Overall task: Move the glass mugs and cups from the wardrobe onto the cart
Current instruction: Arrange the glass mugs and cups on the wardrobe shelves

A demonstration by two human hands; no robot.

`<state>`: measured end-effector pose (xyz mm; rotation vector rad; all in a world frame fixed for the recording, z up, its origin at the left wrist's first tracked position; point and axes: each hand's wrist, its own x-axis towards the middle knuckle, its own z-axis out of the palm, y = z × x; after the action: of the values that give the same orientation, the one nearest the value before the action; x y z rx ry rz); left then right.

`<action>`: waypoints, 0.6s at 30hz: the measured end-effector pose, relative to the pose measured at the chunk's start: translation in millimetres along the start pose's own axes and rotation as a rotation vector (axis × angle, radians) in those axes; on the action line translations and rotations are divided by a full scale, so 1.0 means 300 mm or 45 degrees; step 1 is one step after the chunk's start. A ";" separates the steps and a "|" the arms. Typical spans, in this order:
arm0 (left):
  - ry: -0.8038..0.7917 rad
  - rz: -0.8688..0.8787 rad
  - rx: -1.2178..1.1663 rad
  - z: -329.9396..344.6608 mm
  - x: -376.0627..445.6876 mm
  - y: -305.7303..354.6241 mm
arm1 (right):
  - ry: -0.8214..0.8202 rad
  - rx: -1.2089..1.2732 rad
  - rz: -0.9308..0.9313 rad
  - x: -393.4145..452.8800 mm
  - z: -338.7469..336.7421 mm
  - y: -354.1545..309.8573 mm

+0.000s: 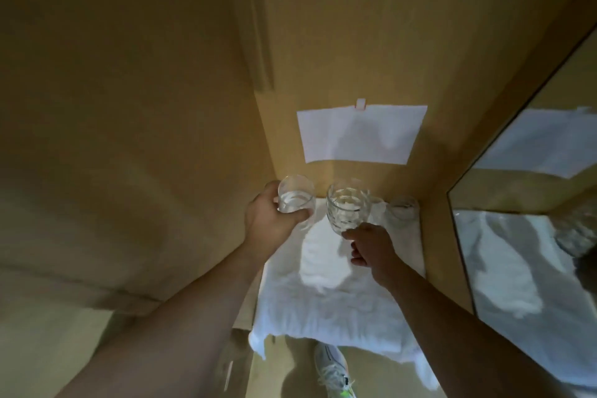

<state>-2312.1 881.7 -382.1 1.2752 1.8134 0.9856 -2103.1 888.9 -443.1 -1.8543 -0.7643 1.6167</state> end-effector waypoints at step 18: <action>0.288 0.673 -0.303 -0.436 -0.585 0.639 | 0.103 -0.029 -0.823 -1.065 -0.201 -0.363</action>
<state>-2296.7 732.5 -132.6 1.5743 1.4789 1.6371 -2085.0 727.3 -141.2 -1.4563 -1.1943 1.1123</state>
